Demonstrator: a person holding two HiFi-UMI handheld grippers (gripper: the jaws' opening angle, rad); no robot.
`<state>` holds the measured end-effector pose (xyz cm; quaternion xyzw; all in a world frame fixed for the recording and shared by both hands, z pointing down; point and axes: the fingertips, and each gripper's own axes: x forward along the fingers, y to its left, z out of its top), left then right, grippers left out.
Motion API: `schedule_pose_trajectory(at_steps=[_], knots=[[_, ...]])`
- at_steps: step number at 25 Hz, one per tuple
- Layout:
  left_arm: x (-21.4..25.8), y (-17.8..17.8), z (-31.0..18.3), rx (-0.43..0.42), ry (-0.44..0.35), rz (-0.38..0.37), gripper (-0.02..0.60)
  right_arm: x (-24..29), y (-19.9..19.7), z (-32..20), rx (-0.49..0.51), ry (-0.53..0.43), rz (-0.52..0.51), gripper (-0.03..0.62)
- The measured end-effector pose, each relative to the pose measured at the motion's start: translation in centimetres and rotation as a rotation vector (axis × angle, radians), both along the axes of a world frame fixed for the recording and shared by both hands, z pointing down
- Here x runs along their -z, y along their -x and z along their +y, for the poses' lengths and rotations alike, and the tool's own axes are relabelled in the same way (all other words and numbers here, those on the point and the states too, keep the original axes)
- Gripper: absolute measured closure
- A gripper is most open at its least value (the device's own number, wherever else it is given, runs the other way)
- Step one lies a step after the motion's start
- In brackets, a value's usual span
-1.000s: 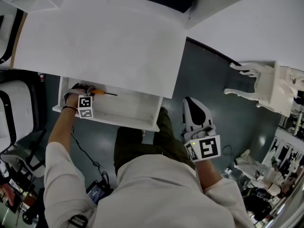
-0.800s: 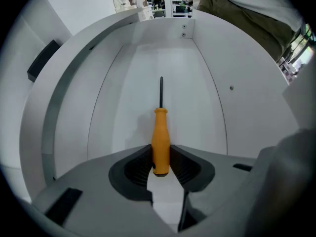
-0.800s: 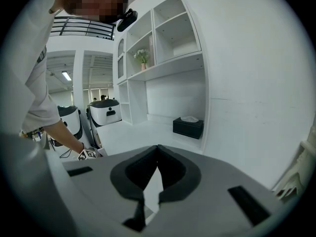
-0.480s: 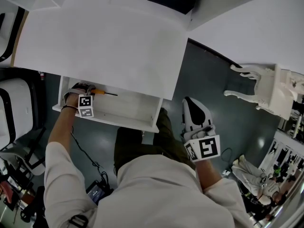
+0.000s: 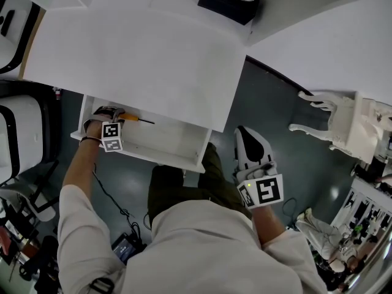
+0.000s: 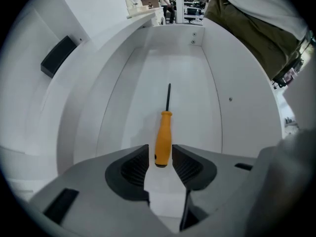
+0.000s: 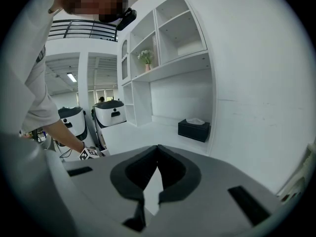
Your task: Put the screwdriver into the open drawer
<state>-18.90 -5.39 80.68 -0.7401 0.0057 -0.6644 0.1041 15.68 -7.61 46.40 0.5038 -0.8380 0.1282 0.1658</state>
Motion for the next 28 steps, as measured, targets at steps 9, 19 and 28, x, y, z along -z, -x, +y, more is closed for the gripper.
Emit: schedule_pose_trajectory(at_steps=[9, 19, 28], knots=[[6.9, -0.8, -0.7, 0.298, -0.07, 0.164, 0.436, 2.6, 3.2, -1.4, 0.118, -0.045, -0.039, 0.59], [18.3, -1.7, -0.8, 0.722, -0.212, 0.446, 0.436, 6.1, 8.6, -2.3, 0.307, -0.103, -0.095, 0.59], [30.8, -0.6, 1.2, 1.134, -0.427, 0.793, 0.44, 8.7, 12.5, -2.2, 0.461, -0.149, -0.114, 0.59]])
